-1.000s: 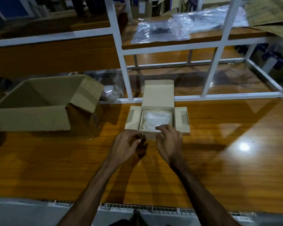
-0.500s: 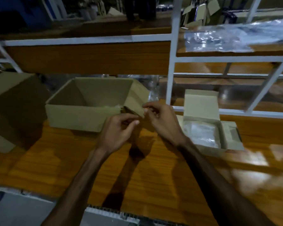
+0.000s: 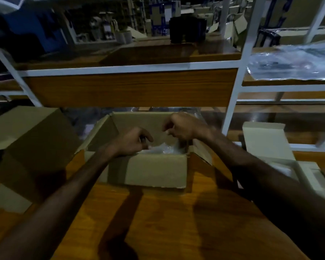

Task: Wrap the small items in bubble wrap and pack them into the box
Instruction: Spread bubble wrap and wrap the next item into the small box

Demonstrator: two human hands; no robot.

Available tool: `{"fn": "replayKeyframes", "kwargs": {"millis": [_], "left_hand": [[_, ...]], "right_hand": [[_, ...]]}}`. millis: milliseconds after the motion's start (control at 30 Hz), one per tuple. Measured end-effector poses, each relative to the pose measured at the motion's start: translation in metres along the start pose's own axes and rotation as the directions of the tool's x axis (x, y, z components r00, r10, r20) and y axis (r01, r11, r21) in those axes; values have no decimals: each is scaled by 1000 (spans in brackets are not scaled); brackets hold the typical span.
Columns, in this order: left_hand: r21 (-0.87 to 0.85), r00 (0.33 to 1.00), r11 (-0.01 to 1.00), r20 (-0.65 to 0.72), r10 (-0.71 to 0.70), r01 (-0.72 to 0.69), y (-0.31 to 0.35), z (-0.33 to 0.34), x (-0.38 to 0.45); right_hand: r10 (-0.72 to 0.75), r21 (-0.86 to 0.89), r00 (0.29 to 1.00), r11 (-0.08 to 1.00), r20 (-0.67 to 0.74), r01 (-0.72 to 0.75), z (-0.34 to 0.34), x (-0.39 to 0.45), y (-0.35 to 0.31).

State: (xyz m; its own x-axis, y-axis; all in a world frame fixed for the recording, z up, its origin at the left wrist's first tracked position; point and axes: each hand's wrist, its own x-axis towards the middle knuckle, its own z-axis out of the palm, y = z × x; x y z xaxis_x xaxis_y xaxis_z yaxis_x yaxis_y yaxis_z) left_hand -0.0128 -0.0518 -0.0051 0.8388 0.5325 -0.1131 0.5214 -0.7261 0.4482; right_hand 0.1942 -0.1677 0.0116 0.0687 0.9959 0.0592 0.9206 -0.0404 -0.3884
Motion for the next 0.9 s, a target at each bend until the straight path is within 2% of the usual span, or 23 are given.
{"fn": "replayKeyframes", "kwargs": {"millis": [67,133,233,333,400,433,533,700,767,900], "left_hand": [[32,981,999,192,-31,26,-7,4,28],[116,948,993,317,-29,-8,-5,13,50],[168,890,986,448,-86,11,-1,25,78],[260,770,960,591,-243,103,3,34,97],[348,712,936,644,-279,52,7,36,104],[368,706,930,654,-271,17,9,36,106],[333,760,943,619,-200,-24,10,27,110],[87,889,996,456,-42,2,13,-2,99],[-49,894,997,446,-33,61,9,-11,94],[-183,902,982,429,41,43,-1,-23,86]], "right_hand": [[51,-42,994,998,94,-47,1,15,6],[77,-62,984,996,160,-68,3,25,12],[87,-53,978,996,192,-78,6,33,21],[90,-54,974,995,208,-80,10,38,26],[86,-57,971,996,223,-75,11,40,27],[77,-65,970,996,229,-64,10,40,26],[71,-56,968,997,241,-59,6,41,24],[87,-25,961,996,261,-84,0,40,23],[97,6,951,995,293,-104,-4,39,20],[63,31,957,997,284,-75,-10,37,11]]}}
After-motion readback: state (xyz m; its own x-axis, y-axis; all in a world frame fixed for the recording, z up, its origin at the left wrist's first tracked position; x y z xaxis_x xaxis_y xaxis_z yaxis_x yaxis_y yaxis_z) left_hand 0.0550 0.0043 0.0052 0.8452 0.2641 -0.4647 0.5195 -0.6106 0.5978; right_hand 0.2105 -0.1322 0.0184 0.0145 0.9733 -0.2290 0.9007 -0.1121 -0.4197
